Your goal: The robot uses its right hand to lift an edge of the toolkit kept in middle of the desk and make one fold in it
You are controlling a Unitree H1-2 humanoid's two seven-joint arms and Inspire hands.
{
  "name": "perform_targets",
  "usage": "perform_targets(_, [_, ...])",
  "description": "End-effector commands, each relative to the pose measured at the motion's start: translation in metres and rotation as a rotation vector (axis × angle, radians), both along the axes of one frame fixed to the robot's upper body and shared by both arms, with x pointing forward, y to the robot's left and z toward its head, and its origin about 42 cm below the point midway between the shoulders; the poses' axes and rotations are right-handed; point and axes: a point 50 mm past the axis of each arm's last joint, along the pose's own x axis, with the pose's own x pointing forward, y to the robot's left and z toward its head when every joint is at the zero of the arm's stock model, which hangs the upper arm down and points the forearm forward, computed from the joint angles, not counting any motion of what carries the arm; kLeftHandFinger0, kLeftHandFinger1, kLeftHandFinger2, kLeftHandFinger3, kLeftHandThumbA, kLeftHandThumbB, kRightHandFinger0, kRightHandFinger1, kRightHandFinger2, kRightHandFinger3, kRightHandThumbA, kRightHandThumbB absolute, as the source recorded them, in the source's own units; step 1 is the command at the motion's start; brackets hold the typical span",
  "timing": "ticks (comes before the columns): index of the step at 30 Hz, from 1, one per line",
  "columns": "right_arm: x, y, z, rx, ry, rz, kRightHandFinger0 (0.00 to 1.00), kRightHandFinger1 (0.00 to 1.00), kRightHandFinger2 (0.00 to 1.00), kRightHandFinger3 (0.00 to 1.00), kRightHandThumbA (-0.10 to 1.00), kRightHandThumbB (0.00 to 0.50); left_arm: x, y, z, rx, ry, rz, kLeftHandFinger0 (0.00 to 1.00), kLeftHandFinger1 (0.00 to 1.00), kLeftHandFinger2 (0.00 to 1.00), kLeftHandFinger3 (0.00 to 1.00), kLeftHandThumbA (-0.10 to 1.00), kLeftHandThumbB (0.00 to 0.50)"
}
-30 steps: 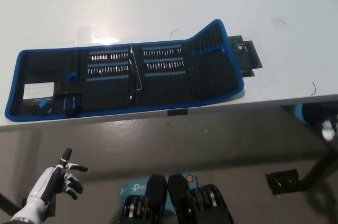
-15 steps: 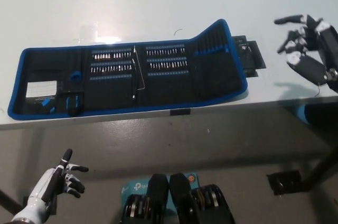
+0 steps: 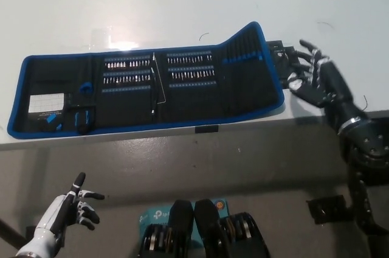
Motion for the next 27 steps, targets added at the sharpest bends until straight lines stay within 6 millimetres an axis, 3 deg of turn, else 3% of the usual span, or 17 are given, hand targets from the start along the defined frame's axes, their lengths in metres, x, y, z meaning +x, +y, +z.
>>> perform_targets(1, [0.013,0.002,0.015,0.011,-0.034,-0.044,1.0,1.0,1.0,1.0,0.39,0.235,0.002,-0.002,0.01,-0.014,-0.048,-0.011,0.39,0.38,0.29,0.53,1.0,0.479])
perform_targets(5, [0.017,0.006,0.005,-0.007,-0.015,-0.069,1.0,1.0,1.0,1.0,0.45,0.25,0.002,-0.001,0.011,-0.011,-0.047,-0.004,0.39,0.38,0.29,0.54,1.0,0.473])
perform_targets(10, [0.016,0.016,0.0,0.024,-0.012,-0.101,1.0,1.0,1.0,1.0,0.43,0.24,0.003,-0.001,0.012,-0.003,-0.051,-0.002,0.38,0.38,0.31,0.53,1.0,0.476])
perform_targets(16, [0.012,0.05,-0.003,0.084,-0.003,-0.092,1.0,1.0,1.0,1.0,0.4,0.207,0.0,0.002,0.012,-0.001,-0.057,-0.002,0.35,0.36,0.31,0.55,1.0,0.475])
perform_targets(21, [0.01,0.108,0.017,0.076,-0.038,-0.018,1.0,1.0,1.0,1.0,0.24,0.221,0.0,0.0,0.01,0.0,-0.062,-0.004,0.37,0.37,0.31,0.52,1.0,0.485])
perform_targets(26, [0.006,0.129,0.031,0.071,-0.08,0.016,1.0,1.0,1.0,1.0,0.12,0.198,0.002,0.001,0.013,0.002,-0.056,-0.002,0.4,0.39,0.32,0.54,1.0,0.494])
perform_targets(27, [0.002,0.137,0.036,0.05,-0.094,0.024,1.0,1.0,1.0,1.0,0.05,0.176,0.004,0.0,0.013,-0.006,-0.06,-0.003,0.4,0.39,0.3,0.55,1.0,0.49])
